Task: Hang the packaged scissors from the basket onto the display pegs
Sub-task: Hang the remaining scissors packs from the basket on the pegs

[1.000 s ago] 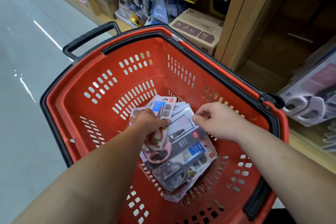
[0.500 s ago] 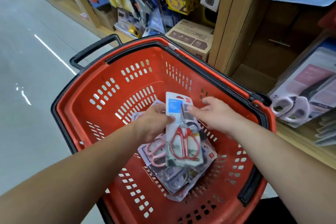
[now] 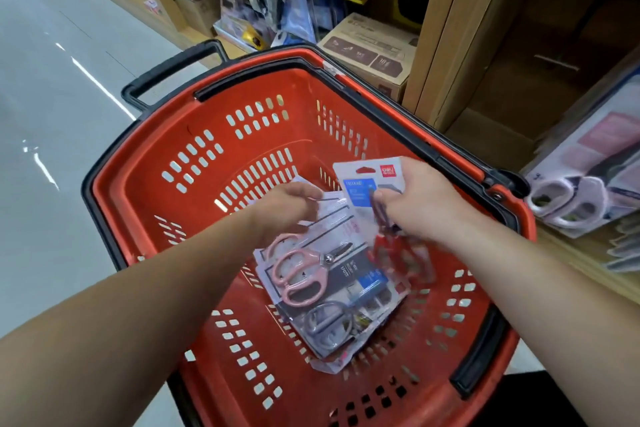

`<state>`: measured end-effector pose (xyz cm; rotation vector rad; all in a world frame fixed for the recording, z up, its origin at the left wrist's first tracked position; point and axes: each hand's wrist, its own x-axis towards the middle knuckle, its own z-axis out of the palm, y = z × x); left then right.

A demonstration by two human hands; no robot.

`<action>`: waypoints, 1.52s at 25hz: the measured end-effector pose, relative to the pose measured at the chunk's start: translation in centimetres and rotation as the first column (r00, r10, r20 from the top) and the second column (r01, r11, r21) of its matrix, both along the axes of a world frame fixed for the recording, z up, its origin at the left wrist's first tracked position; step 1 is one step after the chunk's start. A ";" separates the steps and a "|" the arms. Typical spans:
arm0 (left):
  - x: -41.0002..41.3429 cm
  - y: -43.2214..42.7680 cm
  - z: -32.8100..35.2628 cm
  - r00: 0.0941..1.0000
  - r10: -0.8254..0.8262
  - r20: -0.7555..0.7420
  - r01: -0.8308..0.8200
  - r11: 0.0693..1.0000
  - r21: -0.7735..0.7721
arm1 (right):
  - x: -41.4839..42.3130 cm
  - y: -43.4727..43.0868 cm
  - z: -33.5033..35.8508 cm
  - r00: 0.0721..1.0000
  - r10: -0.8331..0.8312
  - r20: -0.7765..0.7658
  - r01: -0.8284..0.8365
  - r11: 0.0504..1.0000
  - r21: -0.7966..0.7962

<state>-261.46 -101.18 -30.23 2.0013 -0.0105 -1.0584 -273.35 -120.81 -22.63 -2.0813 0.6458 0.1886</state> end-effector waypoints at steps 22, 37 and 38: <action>-1.1 -0.5 -2.4 0.960 -0.207 0.187 0.156 0.954 0.255 | -1.9 -0.9 2.4 0.972 0.083 0.218 -0.079 0.997 -0.027; -9.2 -5.1 23.7 0.705 0.337 0.624 0.063 0.847 -0.528 | -13.3 -4.2 20.8 0.641 -0.164 0.750 0.286 0.958 -0.035; -9.9 -6.7 25.1 0.703 0.333 0.629 0.113 0.820 -0.561 | -14.4 -5.1 21.7 0.629 -0.180 0.756 0.305 0.952 -0.027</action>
